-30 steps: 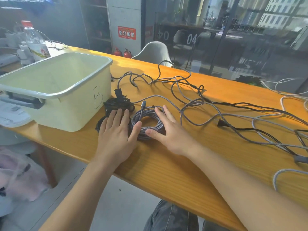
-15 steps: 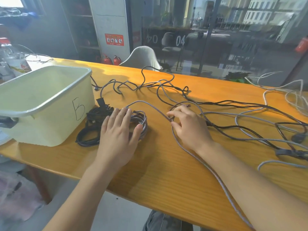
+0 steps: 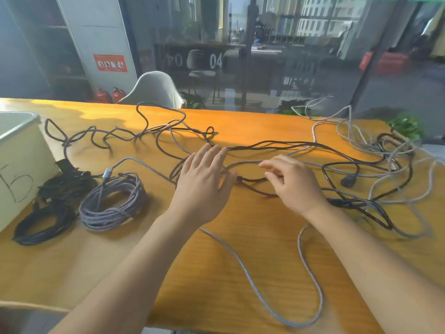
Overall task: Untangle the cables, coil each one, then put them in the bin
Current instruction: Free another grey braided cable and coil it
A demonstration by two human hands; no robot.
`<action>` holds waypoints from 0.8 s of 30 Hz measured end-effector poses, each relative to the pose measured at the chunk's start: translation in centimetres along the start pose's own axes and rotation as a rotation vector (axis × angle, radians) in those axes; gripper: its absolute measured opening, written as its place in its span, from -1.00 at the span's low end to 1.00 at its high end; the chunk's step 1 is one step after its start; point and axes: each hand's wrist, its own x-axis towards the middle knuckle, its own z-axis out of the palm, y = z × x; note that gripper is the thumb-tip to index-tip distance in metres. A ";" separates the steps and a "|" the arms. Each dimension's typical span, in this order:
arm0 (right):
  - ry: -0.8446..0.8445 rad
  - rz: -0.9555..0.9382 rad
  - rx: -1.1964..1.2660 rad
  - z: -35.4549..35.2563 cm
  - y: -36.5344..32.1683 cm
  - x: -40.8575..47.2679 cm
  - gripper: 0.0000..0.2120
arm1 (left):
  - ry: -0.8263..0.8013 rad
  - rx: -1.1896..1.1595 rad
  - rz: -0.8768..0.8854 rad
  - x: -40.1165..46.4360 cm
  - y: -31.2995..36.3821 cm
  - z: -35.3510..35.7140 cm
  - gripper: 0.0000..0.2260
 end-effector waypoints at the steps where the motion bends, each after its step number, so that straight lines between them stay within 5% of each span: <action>1: -0.031 0.036 -0.042 -0.3 0.8 -0.2 -0.77 | -0.016 -0.001 0.026 0.9 0.7 0.5 -0.44; 5: -0.150 0.143 -0.134 -0.2 2.8 -0.9 -0.76 | -0.085 -0.011 0.069 4.0 2.7 2.2 -0.49; 13: -0.060 0.211 -0.090 -0.2 5.0 -0.1 -0.89 | -0.209 0.017 0.007 4.7 1.4 6.4 -0.44; 24: 0.022 0.378 -0.268 -2.4 11.1 1.1 -0.85 | -0.162 -0.114 0.203 4.4 0.2 6.1 -0.41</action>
